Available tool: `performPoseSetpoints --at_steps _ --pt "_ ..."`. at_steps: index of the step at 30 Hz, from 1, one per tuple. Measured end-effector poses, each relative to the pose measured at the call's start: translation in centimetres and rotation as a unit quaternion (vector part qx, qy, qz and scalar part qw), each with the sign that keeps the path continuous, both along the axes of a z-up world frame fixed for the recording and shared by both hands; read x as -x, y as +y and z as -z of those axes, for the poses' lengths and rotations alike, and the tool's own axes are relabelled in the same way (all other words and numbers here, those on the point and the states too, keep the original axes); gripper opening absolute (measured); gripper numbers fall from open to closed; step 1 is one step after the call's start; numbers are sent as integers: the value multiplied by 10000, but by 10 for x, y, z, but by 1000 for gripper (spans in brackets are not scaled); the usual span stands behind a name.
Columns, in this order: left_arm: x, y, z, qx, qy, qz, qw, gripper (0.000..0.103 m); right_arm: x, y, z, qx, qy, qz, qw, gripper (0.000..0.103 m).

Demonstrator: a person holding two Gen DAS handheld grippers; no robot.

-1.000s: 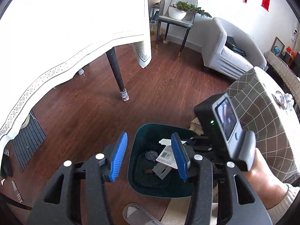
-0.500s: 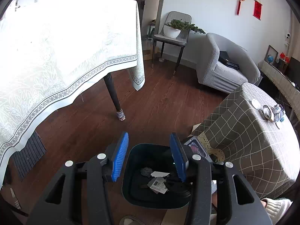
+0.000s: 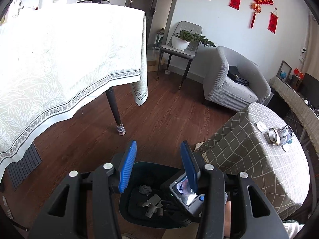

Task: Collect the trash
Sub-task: 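Open the right tool over the teal bin to drop the white paper, then move both tools back to the table toward the brown cardboard piece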

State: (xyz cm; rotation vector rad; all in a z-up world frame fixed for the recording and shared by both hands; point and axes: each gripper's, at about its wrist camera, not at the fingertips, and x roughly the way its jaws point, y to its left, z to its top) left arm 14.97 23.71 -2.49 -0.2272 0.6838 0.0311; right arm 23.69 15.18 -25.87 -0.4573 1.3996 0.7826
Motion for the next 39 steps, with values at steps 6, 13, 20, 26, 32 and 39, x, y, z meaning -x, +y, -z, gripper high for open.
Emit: performPoseSetpoints --at_steps 6,13,20,26,32,39 --pt "-3 -7 -10 8 -174 -73 9998 49 5 -14 -29 -261 -223 35 9994 2" --pt "-1 -20 -31 -127 -591 -112 9981 54 10 -42 -99 -956 -965 216 9905 2" --pt "-6 -38 -45 -80 -827 -72 9965 57 15 -81 -166 -1567 -1837 415 9695 2" --pt "-14 -63 -51 -156 -940 50 9954 58 17 -123 -208 -1964 -2515 594 9459 2" --pt "-23 -88 -51 -131 -947 210 9952 58 15 -171 -234 -2322 -2975 901 9217 86" --pt "-36 -129 -51 -142 -943 554 9939 64 15 -219 -252 -2294 -3265 1216 9089 85"
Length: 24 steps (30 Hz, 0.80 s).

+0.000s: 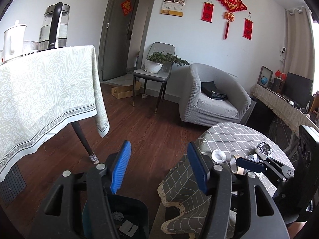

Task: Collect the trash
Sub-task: 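Move both tools back to the table toward the brown cardboard piece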

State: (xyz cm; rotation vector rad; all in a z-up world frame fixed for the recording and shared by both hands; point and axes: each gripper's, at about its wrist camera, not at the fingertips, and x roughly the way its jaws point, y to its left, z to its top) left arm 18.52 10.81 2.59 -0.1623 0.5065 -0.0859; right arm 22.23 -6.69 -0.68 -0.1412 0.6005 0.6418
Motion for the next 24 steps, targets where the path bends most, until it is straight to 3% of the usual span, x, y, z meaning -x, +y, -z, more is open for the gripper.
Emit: performPoseSetpoints --at_steps 8,20,24 --pt "-18 -59 12 -184 206 522 9983 68 -4 -69 -5 89 -153 592 9981 85" --pt "-48 -136 47 -537 741 1161 9890 76 -9 -157 2 -147 65 1291 9915 85" --pt "-54 -157 62 -771 949 1287 9841 76 -11 -174 5 -301 215 1352 9901 80"
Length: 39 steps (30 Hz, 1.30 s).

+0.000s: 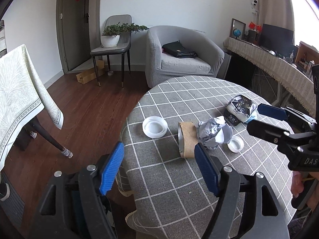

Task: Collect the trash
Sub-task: 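Move both tools back to the table toward the brown cardboard piece, then grasp the brown cardboard strip with the left tool while the right grasps crumpled white paper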

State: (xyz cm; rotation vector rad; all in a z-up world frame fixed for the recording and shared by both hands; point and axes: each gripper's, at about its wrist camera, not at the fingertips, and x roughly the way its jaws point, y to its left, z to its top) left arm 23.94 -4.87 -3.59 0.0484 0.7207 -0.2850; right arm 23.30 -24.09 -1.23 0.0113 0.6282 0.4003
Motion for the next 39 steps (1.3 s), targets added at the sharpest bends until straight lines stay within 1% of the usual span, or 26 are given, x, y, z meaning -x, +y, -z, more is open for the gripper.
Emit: performPoseSetpoints --at_steps 2,4,6,9,11,15,20,23,25,26,27,28,30,31,32,39 --pt "-3 -7 6 -74 51 42 10000 75 0 -7 2 -101 65 5 9999 77" --pt "-5 -14 9 -141 78 82 9998 73 1 -12 3 -165 107 15 9998 77" --pt "-7 -18 12 -166 123 120 9997 68 2 -16 3 -202 122 17 9997 76" --pt "-11 -22 19 -179 219 97 9996 61 2 -19 3 -230 155 0 9996 74" --pt "-15 -24 22 -117 298 86 9995 56 2 -21 5 -232 185 -22 9996 73" --pt "-19 -27 26 -5 390 111 9992 52 2 -21 8 -230 254 -88 9994 70" --pt "-20 -32 29 99 436 170 9989 41 2 -16 10 -160 311 -232 9991 67" --pt "-21 -32 29 205 468 162 9986 39 2 -13 11 -138 353 -298 9988 66" --pt "-21 -31 29 320 505 174 9981 33 1 -10 12 -151 382 -325 9986 65" --pt "-21 -31 29 365 515 179 9978 28 1 -8 12 -156 395 -342 9985 63" --pt "-22 -31 29 409 531 204 9975 25 0 -7 12 -152 405 -357 9984 62" --pt "-22 -31 29 439 541 216 9973 19 -1 -6 12 -156 412 -370 9983 62" --pt "-21 -30 29 503 552 252 9969 13 -2 -4 11 -187 428 -396 9981 61" --pt "-21 -30 28 536 557 281 9966 7 -2 -2 10 -197 424 -406 9981 60" --pt "-20 -30 27 554 539 294 9966 4 -3 0 10 -203 424 -421 9980 60" --pt "-13 -29 20 610 456 401 9963 3 -4 8 8 -203 388 -459 9980 60"
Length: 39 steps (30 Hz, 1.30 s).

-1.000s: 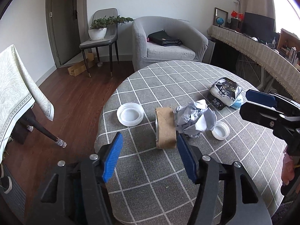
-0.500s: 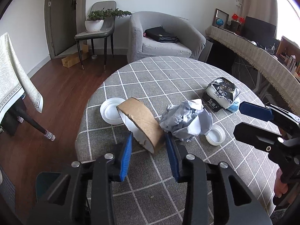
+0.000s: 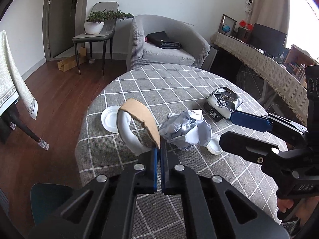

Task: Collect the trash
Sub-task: 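Grasp the brown cardboard strip with the left tool while the right grasps crumpled white paper, then carry both to the teal bin, open the left tool while the right holds paper above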

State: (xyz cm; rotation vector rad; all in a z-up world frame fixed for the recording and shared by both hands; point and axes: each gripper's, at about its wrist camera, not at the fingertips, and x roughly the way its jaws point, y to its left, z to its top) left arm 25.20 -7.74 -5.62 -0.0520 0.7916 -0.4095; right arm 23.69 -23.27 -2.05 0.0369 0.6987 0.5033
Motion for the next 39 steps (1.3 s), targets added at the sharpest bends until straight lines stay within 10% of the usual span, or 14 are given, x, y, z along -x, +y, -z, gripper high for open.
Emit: performPoseSetpoints --at_steps 20,32,39 --pt "24 41 -29 103 -397 -94 9991 3 -16 30 6 181 39 20 9998 82" --pt "33 82 -35 76 -487 -308 9983 3 -34 53 20 562 319 172 9978 48" --pt "37 109 -34 34 -490 -494 9976 3 -35 58 11 590 103 422 9973 45"
